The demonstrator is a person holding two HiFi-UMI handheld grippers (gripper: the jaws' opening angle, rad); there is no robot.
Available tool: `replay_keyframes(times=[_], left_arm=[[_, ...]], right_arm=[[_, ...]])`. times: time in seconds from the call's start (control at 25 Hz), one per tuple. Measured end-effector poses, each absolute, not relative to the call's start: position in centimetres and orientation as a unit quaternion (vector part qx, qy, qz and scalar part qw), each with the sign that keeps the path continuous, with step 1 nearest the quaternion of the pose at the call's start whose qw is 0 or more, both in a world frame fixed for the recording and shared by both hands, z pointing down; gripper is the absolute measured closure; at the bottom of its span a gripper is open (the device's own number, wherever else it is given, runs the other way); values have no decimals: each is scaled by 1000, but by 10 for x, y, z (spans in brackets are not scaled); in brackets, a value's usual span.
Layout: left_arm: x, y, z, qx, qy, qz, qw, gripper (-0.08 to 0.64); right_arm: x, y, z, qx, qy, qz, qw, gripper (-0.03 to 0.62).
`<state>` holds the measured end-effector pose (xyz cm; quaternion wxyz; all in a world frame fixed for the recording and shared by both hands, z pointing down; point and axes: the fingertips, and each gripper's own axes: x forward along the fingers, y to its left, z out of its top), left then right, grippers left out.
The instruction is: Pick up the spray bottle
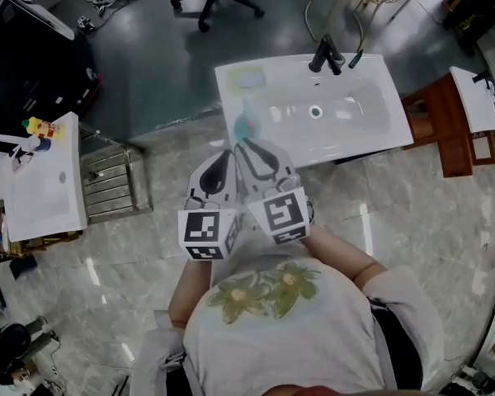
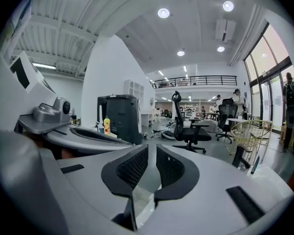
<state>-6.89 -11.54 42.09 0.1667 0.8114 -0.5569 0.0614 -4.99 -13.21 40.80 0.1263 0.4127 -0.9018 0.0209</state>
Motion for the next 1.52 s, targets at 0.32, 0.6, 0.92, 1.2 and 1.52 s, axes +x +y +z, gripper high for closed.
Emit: replay_keyframes(times=[0.32, 0.6, 0.92, 1.2, 1.52], left_arm=[[-67, -130, 423, 811, -556, 82, 162, 554], [-63, -143, 425, 818, -546, 88, 159, 554], [-63, -151, 432, 826, -532, 96, 161, 554], [-64, -152, 443, 823, -531, 109, 170, 554], [-70, -152, 445, 818, -535, 118, 173, 554]], right_arm=[[-43, -151, 417, 424, -895, 35, 137, 513], [-36, -168, 429, 440, -884, 51, 147, 471], [-36, -180, 449, 443, -878, 79, 163, 446], [-31, -189, 470, 446, -872, 107, 173, 445], [-32, -198, 483, 444, -868, 123, 183, 445]])
